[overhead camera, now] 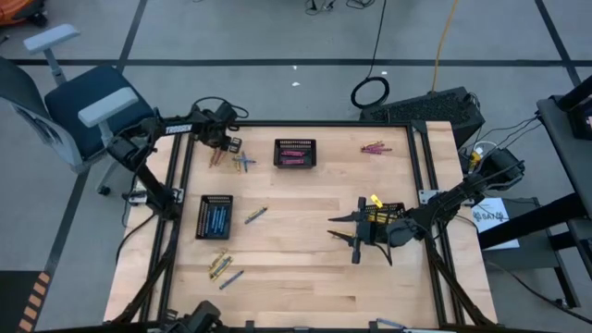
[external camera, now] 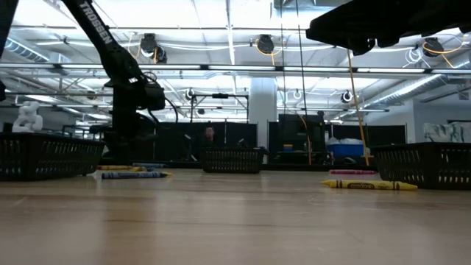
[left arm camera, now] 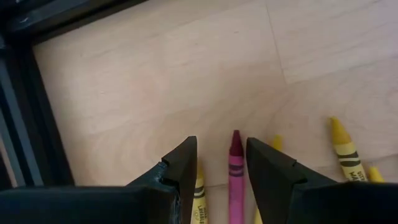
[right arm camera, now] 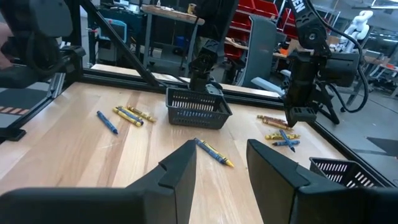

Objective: Sort crayons
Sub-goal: Put the red crayon into the top black bin

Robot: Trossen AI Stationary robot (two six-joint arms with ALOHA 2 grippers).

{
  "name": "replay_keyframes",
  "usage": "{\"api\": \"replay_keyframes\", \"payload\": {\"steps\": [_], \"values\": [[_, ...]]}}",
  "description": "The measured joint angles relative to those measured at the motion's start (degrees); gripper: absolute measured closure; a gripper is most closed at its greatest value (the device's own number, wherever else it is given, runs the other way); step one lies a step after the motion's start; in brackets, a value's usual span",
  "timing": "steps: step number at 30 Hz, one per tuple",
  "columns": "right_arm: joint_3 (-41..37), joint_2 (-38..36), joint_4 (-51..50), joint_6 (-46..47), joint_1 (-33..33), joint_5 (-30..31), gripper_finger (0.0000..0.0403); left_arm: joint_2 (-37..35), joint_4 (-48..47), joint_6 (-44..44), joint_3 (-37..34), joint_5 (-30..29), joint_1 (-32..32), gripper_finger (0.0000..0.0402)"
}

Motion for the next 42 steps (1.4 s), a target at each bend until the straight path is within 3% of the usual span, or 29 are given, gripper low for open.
{"api": "replay_keyframes", "payload": {"steps": [15, 29, 42], "values": [[0.0, 0.0, 0.0, 0.0, 0.0, -0.9, 0.0273, -0.1, 0.2, 0.4, -1.0, 4.4, -0.1, 0.0272], [0.0, 0.0, 0.0, 0.1, 0.1, -3.0, 0.0273, -0.1, 0.2, 1.8, -1.0, 6.8, -0.1, 0.039], [0.0, 0.0, 0.0, 0.1, 0.1, -3.0, 0.0273, -5.1, -3.7, 8.7, 4.8, 6.9, -3.3, 0.0396]]}}
